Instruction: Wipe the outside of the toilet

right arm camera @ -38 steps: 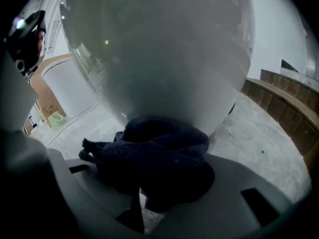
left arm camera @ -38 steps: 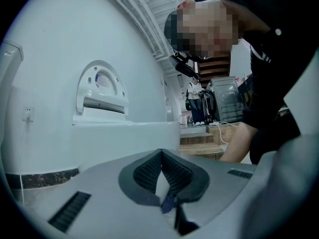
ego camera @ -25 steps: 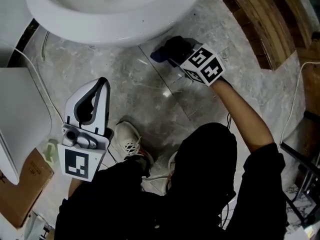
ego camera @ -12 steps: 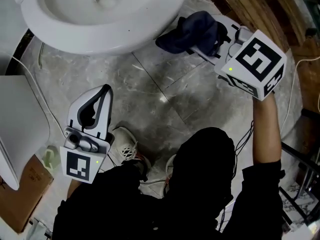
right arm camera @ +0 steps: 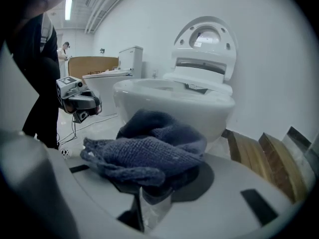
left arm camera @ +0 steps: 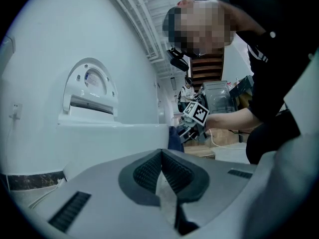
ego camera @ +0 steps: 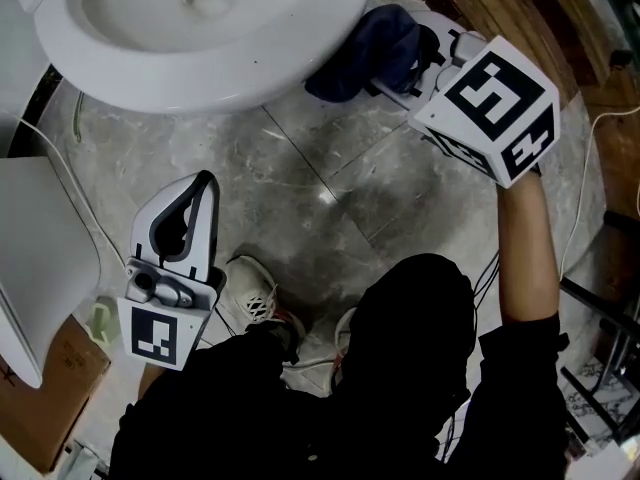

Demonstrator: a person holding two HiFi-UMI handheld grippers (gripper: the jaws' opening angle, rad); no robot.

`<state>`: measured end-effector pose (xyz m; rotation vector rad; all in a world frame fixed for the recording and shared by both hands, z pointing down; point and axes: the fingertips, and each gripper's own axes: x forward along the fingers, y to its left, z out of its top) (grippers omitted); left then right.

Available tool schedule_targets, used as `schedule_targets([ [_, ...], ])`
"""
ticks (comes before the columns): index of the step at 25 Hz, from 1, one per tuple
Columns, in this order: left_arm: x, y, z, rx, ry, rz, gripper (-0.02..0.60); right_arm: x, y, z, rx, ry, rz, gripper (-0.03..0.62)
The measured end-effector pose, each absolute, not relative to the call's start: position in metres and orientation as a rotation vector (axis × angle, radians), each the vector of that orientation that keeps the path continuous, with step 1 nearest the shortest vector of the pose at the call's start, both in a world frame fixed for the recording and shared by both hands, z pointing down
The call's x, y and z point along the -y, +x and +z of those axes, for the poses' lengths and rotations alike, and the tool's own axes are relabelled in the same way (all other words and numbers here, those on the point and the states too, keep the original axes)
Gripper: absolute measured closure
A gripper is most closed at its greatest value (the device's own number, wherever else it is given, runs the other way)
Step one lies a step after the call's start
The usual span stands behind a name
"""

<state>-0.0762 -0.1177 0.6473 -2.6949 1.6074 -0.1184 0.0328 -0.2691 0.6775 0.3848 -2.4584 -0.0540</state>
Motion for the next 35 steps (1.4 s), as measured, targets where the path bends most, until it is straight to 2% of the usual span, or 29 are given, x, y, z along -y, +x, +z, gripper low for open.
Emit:
schedule_targets([
  [35, 0.12, -0.075, 0.667, -1.588, -2.797, -0.104, 0.571, 0.293, 0.014, 0.854, 2.375, 0.421, 0.142, 0.48],
])
